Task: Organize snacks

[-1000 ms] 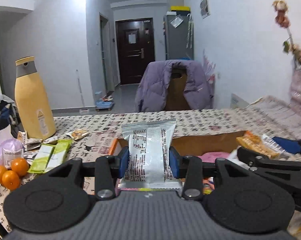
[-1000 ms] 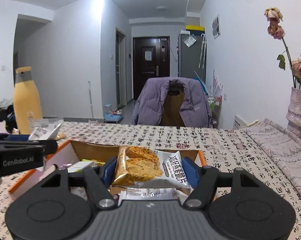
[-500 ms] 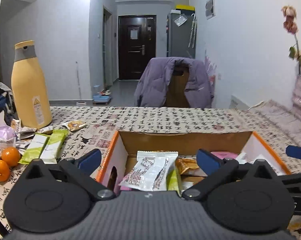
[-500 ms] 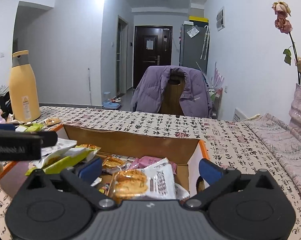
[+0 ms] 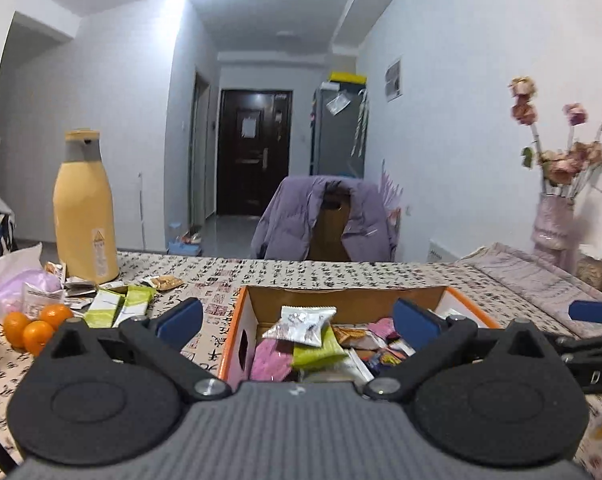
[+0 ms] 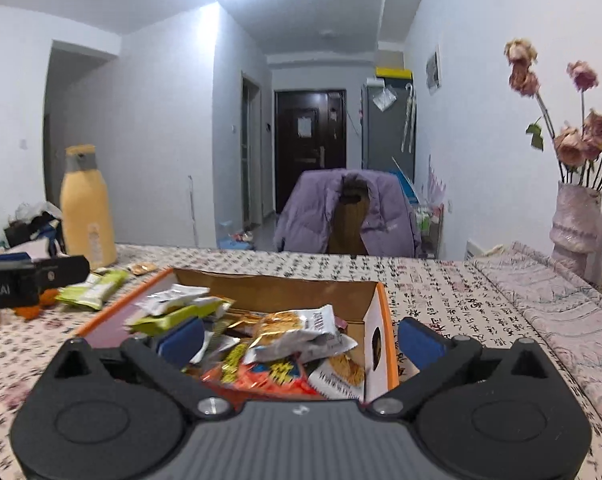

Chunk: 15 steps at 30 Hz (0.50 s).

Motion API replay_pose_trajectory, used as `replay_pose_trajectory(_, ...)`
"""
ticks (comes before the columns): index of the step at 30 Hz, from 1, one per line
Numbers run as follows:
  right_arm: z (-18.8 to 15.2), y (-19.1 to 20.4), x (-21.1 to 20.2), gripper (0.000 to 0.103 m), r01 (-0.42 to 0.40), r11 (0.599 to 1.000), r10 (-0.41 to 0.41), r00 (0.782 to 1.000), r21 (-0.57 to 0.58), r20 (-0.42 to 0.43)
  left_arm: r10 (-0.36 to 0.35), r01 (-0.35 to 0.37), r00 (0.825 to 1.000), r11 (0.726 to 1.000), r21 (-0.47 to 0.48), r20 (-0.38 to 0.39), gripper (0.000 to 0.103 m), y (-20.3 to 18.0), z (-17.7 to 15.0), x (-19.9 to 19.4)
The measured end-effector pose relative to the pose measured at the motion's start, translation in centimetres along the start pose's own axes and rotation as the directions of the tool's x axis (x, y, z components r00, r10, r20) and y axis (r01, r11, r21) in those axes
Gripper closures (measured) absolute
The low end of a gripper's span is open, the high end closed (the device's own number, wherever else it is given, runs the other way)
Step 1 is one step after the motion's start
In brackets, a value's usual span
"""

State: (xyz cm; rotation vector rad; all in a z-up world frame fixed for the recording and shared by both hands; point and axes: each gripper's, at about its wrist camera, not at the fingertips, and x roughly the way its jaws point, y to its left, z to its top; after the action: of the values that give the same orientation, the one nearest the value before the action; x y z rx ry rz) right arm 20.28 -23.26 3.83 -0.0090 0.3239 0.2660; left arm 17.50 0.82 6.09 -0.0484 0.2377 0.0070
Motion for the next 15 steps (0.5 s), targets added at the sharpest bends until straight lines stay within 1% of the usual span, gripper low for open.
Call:
replay_pose_trajectory(3, -0.7, 0.4, -2.8, 0.000, -0.010, 1.000, 0.010, 1.000, 0.006, 0.014, -0.049, 0.049, 0.999, 0.999, -0.011, 0.008, 0.000, 0.2, -1.1, -3.0)
replay_pose_trajectory(8, -2.7, 0.9, -6.4, 0.000, -0.030, 0.999, 0.030, 0.999, 0.020, 0.014, -0.090, 0.090, 0.996, 0.996, -0.010, -0.012, 0.000, 0.3, -3.6, -6.4)
replay_pose_trajectory(12, -4.8, 1.3, -7.9, 0.000, -0.022, 1.000, 0.022, 1.000, 0.009, -0.014, -0.096, 0.096, 0.994, 0.995, -0.003, -0.048, 0.000, 0.5, -5.6, -8.0)
replay_pose_trajectory(15, -6.0, 1.3, -8.4, 0.000, -0.033, 0.999, 0.035, 0.999, 0.031, -0.039, -0.095, 0.093, 0.993, 0.995, -0.036, -0.068, 0.000, 1.0, -6.7, -8.9)
